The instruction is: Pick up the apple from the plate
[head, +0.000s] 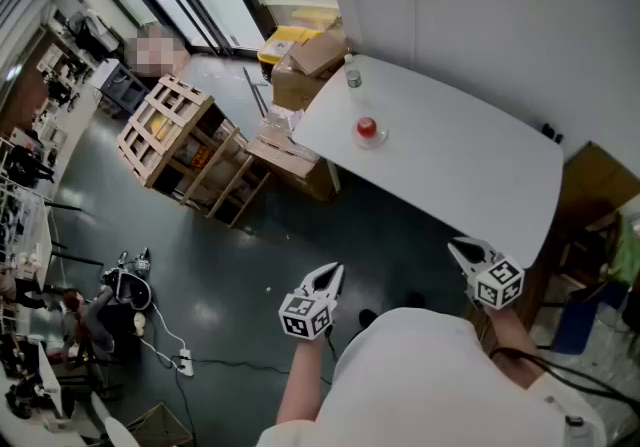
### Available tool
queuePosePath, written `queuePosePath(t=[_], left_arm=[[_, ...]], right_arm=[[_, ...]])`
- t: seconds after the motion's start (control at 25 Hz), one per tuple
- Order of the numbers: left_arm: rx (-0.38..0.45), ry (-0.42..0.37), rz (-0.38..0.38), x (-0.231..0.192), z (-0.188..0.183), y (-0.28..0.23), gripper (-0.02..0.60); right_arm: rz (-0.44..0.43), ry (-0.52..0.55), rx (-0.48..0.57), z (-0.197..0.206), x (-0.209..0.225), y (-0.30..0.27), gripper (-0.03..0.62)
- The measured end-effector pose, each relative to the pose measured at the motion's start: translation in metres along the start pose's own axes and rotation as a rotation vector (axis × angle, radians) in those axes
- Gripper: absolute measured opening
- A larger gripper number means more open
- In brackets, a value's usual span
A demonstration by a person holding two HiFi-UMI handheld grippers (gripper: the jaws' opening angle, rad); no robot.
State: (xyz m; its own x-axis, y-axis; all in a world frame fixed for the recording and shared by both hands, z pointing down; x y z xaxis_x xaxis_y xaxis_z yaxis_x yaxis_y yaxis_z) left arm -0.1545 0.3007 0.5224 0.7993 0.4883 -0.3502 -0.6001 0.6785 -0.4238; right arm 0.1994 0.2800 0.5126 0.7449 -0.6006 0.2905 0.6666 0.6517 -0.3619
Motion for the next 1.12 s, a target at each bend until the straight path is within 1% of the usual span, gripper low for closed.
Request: queuePosePath(t=[0.4, 0.68, 1.12], left_arm=[[0.006, 0.003, -0.004, 0.007, 0.002, 0.000, 0.002], [0.001, 0.012, -0.012, 0.014, 0.006, -0.001, 0.002], [0.020, 0.037, -0.055, 0.030, 0.009, -0.010, 0.002]], right_arm=[[-0.006, 0.011, -0.004, -0.001, 0.001, 0.005, 0.044], [-0.011, -0.003, 0.005, -0.002, 0.005, 0.010, 0.044], [-0.040, -0.027, -0.022, 0.002, 0.023, 0.021, 0.046]])
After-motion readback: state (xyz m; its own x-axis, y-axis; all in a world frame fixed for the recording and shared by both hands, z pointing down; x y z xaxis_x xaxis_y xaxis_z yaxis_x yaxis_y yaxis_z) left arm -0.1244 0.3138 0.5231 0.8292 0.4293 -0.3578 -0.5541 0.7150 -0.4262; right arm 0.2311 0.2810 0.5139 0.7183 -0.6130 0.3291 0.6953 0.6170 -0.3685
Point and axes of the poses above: the fingertips, and each gripper's own axes: y backward along the fingers, x to its right, z out of its underside, the point moved 7 cm from there along y, backward along the fingers
